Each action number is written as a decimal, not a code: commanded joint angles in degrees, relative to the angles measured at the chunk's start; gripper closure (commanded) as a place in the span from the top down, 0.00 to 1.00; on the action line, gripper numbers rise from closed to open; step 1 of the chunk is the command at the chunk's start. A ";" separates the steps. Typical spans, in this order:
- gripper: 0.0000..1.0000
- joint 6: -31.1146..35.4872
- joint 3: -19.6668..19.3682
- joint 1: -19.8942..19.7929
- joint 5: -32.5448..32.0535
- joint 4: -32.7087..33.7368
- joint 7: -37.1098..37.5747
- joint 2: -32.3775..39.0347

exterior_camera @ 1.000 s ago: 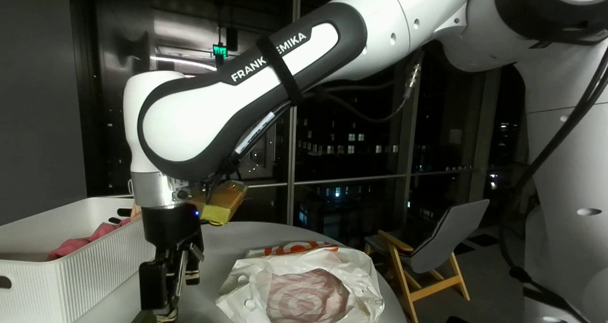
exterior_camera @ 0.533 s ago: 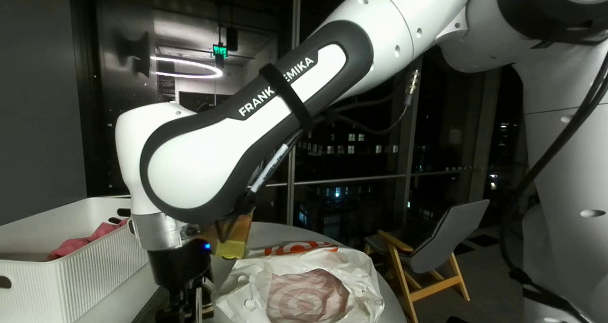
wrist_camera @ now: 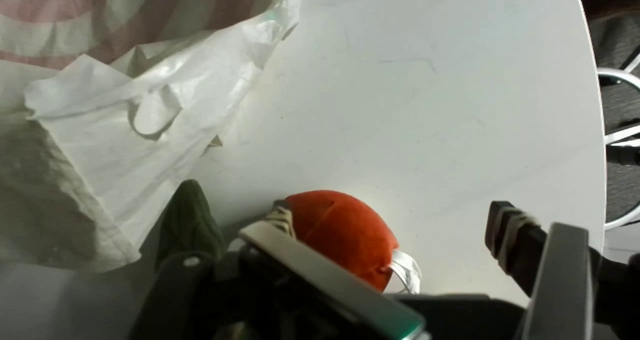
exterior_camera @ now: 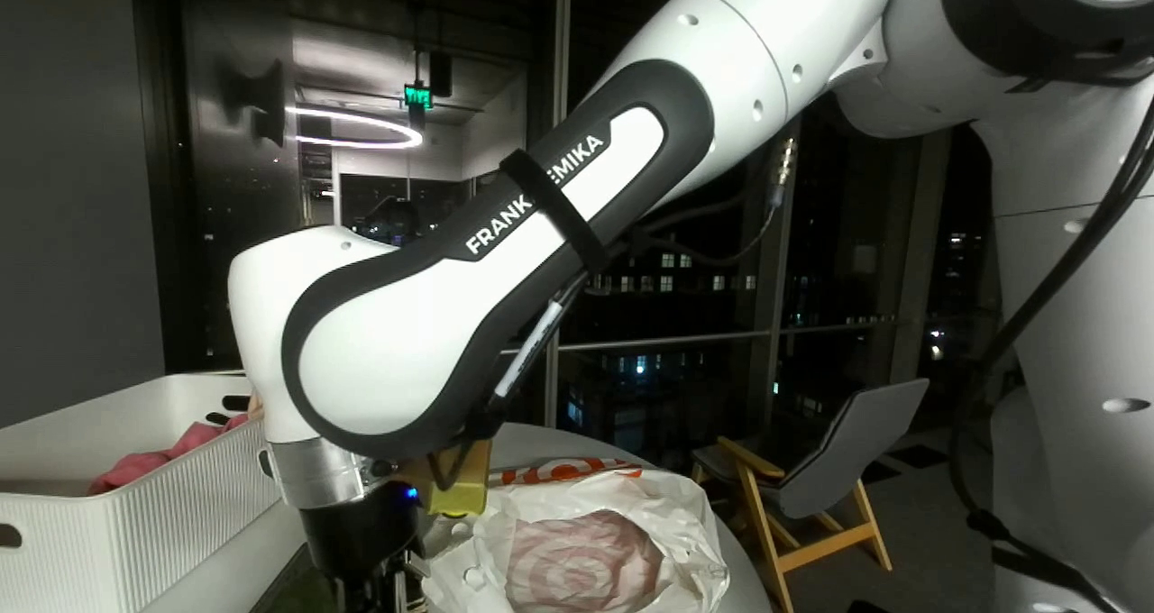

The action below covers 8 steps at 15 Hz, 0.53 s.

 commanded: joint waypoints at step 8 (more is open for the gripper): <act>1.00 6.58 -2.52 0.56 -3.50 2.69 -2.30 7.81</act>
